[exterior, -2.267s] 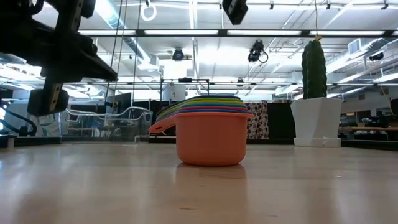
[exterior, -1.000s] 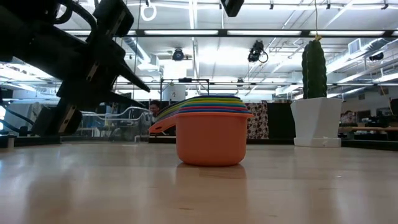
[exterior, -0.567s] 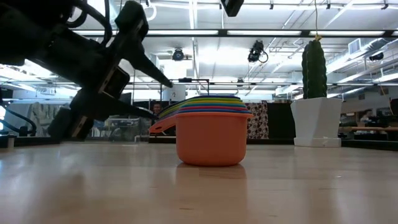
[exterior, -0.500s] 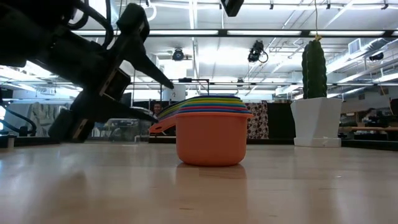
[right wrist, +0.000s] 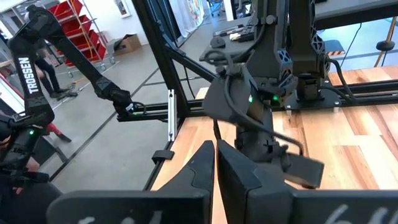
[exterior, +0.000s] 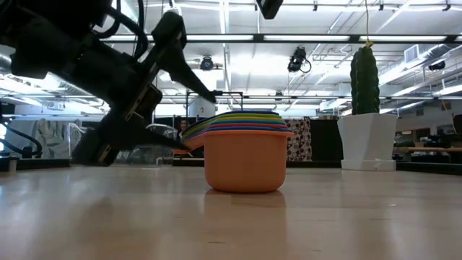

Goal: Nest measuring cups in basket
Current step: Put the stacked nesting measuring cups into the transparent bin

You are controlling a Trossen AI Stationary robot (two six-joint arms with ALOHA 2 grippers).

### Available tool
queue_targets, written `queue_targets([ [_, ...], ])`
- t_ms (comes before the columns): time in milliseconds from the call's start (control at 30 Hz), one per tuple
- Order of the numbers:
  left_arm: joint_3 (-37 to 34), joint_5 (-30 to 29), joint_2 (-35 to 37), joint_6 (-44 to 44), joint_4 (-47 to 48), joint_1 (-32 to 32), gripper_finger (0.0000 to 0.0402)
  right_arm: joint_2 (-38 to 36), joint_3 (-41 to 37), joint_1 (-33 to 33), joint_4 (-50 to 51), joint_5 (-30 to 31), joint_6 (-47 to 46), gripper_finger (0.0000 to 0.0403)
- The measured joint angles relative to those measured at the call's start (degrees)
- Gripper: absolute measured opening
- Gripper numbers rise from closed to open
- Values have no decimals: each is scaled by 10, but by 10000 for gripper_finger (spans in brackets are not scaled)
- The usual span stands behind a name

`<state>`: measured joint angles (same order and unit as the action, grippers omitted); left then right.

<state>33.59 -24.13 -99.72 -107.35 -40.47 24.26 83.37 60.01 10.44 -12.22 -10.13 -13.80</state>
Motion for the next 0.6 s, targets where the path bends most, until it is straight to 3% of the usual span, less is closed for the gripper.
queue_targets([
  [333, 10, 30, -31, 21, -60, -10, 307, 0, 0, 0, -4, 0, 0, 23],
  [600, 37, 78, -31, 58, -10, -13, 307, 0, 0, 0, -4, 0, 0, 23],
])
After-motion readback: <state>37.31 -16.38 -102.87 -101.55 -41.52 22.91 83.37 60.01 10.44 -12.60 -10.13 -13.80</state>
